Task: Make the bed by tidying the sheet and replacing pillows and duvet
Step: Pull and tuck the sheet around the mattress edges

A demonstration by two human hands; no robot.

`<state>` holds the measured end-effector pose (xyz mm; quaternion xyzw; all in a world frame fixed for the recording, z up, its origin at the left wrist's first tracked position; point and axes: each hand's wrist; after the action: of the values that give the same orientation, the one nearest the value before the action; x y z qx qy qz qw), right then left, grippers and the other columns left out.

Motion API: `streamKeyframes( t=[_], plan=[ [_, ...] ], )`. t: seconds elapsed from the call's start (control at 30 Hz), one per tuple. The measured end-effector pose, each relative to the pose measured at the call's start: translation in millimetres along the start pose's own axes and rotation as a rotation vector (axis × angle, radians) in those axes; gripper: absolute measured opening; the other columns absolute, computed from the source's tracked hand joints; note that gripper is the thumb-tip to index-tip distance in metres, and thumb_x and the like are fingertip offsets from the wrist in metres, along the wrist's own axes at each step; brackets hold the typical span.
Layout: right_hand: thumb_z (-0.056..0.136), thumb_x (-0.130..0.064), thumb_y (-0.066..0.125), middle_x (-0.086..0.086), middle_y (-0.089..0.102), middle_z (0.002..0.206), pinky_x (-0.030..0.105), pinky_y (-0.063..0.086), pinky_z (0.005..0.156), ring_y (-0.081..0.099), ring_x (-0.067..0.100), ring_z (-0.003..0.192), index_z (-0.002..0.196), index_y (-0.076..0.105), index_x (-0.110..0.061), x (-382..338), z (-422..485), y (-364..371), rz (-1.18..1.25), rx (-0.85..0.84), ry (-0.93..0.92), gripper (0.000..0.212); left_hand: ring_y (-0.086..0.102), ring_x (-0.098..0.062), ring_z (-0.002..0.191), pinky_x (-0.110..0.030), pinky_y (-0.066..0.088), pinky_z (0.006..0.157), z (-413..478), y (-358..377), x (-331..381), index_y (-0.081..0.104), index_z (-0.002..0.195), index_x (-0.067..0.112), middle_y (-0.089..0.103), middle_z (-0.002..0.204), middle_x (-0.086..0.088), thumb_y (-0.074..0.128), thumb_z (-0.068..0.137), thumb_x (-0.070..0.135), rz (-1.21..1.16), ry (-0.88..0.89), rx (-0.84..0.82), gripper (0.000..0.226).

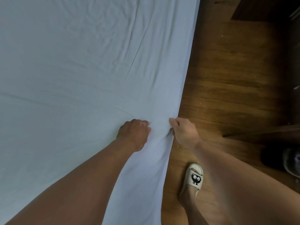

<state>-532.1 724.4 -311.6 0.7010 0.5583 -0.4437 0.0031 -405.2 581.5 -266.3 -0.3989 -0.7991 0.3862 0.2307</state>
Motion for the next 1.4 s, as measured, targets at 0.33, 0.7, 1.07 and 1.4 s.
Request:
streamKeyframes(
  t=[0.33, 0.7, 1.07, 1.4],
  plan=[
    [0.094, -0.069, 0.041, -0.001, 0.061, 0.079, 0.037, 0.05, 0.069, 0.06, 0.02, 0.076, 0.076, 0.05, -0.023, 30.8, -123.7, 113.1, -0.1, -0.025, 0.129, 0.05, 0.062, -0.025, 0.114, -0.035, 0.047, 0.089, -135.6, 64.9, -33.8, 0.051, 0.129, 0.016, 0.058, 0.127, -0.003, 0.034, 0.099, 0.067, 0.143, -0.101, -0.122, 0.061],
    [0.098, -0.05, 0.052, 0.0, 0.048, 0.058, 0.034, 0.04, 0.052, 0.046, 0.015, 0.053, 0.062, 0.045, -0.013, 45.5, -121.0, 89.9, -0.099, -0.053, -0.053, 0.052, 0.059, -0.034, 0.103, -0.038, 0.048, 0.085, -113.1, 87.2, -46.3, 0.056, 0.103, 0.017, 0.062, 0.119, -0.011, 0.031, 0.104, 0.04, 0.184, 0.107, -0.052, 0.035],
    [0.095, -0.068, 0.038, -0.001, 0.062, 0.068, 0.043, 0.055, 0.066, 0.062, 0.019, 0.065, 0.069, 0.055, -0.017, 66.6, -171.8, 116.3, 0.083, -0.128, 0.074, 0.06, 0.057, -0.024, 0.087, -0.034, 0.044, 0.072, -153.6, 102.0, -7.8, 0.051, 0.094, 0.021, 0.065, 0.108, -0.004, 0.043, 0.102, 0.05, 0.044, 0.14, -0.048, 0.03],
    [0.096, -0.062, 0.045, -0.001, 0.066, 0.079, 0.037, 0.055, 0.07, 0.064, 0.019, 0.076, 0.077, 0.058, -0.021, 60.2, -227.1, 181.5, -0.161, -0.152, 0.069, 0.047, 0.059, -0.024, 0.117, -0.034, 0.047, 0.094, -214.1, 122.1, -69.4, 0.052, 0.137, 0.017, 0.06, 0.133, -0.005, 0.038, 0.093, 0.076, 0.241, -0.008, -0.267, 0.075]
  ],
)
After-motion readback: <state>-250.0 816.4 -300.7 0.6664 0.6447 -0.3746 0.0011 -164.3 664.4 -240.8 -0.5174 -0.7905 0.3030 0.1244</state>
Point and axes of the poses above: each hand's wrist, its own z-axis towards the middle knuckle, its own y-axis out of the palm, x = y × z
